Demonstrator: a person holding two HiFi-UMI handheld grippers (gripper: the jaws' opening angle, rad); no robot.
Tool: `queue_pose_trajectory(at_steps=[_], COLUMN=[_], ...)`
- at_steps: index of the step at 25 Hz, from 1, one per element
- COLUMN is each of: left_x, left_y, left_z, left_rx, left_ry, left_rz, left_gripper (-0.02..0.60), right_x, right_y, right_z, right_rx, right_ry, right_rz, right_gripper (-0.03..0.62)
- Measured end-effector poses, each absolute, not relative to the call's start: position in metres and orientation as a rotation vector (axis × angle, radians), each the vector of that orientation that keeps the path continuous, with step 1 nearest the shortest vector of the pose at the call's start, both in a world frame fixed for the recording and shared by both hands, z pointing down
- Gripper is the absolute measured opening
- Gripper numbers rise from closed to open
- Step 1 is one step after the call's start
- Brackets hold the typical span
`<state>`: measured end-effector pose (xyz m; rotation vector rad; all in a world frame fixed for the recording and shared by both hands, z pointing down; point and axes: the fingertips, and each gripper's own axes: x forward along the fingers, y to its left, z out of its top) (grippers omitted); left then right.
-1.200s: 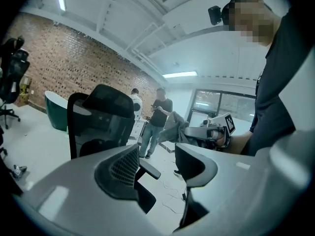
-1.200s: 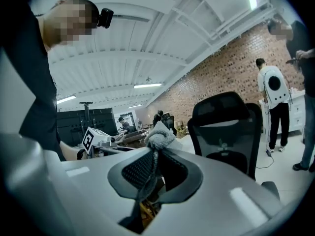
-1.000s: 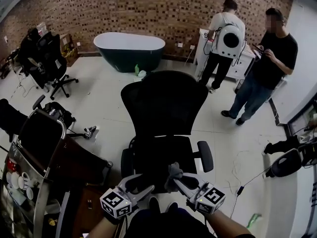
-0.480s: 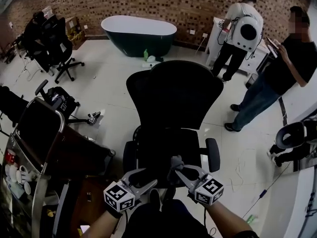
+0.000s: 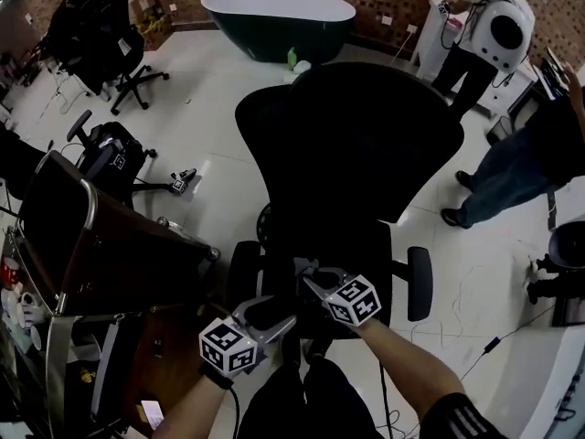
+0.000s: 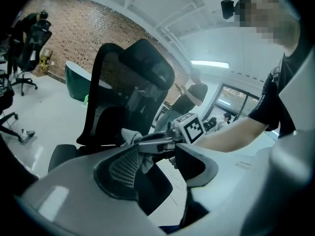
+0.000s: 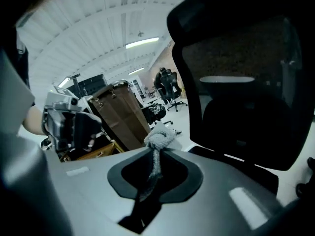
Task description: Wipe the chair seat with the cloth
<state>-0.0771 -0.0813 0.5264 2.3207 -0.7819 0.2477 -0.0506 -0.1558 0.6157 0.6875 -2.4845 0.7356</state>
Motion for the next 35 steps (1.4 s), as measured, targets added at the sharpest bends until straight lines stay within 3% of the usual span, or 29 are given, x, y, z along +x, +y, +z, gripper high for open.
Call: queue_pose_trajectory(at_steps=[10,22,27,35], left_x=[-0.079,-0.07,-0.056,-0.037], left_y=[-0.137,-0.154,-0.156,-0.156], left_z=[0.602,0.626,0.627,0.635], left_rx=[2.241,2.217,2.226,2.249], left_ry=[-0.913,-0.906,-0.879,-0.817], left_rz=[0.159,0.153,0.157,0.196], left_gripper=[0.253,0.253,0.253,0.253], right_x=[-0.087,-0.12,-0.075,0.082], right_y=[-0.257,-0.298,-0.291,-0.29], right_z=[0.79,0.875,0.907,0.928], right_rx=[0.656,0.5,0.53,0.705], right_ry=[-2.293,-2.179,-2.096,-1.871], right_rz=[0.738,0.566,0.613,0.667], right_gripper=[0.04,0.04,0.04,0.04])
